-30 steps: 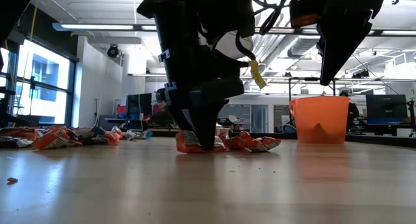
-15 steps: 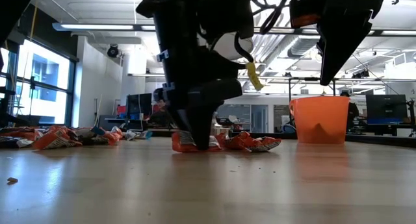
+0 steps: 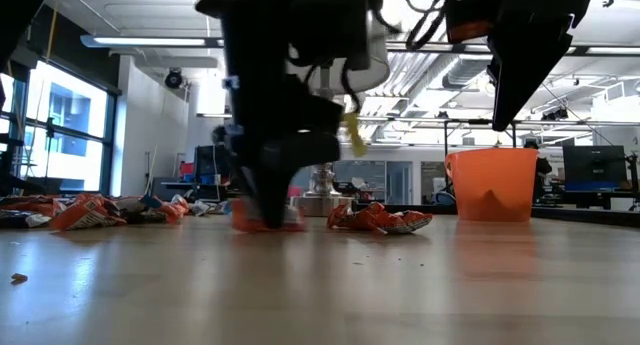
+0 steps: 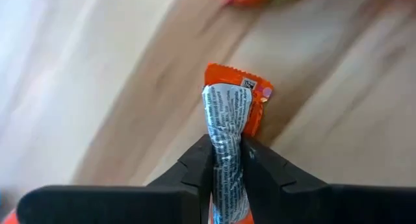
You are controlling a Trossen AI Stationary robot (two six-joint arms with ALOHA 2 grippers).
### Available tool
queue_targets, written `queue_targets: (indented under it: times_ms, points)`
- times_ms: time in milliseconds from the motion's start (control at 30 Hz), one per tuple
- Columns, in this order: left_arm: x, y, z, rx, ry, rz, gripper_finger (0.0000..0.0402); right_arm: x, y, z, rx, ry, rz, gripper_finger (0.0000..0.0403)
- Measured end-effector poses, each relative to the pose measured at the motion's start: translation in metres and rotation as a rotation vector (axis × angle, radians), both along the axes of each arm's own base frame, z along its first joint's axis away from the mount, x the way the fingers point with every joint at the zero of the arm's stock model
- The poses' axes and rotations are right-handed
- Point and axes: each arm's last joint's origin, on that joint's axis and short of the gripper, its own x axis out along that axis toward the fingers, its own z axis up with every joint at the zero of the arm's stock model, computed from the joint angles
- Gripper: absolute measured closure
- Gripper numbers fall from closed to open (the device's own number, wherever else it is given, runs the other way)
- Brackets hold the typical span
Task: Sort candy
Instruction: Put the orange chocolate bar into the black bucket
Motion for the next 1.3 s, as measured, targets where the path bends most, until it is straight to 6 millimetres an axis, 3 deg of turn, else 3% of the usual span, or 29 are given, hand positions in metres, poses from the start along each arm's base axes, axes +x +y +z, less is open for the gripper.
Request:
queue_targets:
  times_ms: [233, 400, 667, 900, 1300]
  points:
    - [-0.029, -0.020, 0.055, 0.038, -0.061, 0.056, 0.0340, 0.000, 0.000, 0.000, 0.001, -0.004, 0.000, 0.0222]
    - [-0.057, -0.050, 0.096, 0.041, -0.171, 0.030, 0.0339, 0.000, 0.000, 0.000, 0.001, -0.003, 0.000, 0.0222]
    - [-0.112, -0.107, 0.142, -0.030, -0.429, 0.077, 0.0339, 0.001, 0.000, 0.000, 0.004, -0.012, 0.000, 0.0222]
    - [-0.162, -0.144, 0.154, -0.116, -0.517, 0.182, 0.0339, 0.001, 0.000, 0.001, 0.005, -0.017, 0.000, 0.0222]
    - [-0.227, -0.190, 0.150, -0.362, -0.416, 0.453, 0.0338, 0.002, 0.001, 0.001, 0.007, -0.022, 0.000, 0.0222]
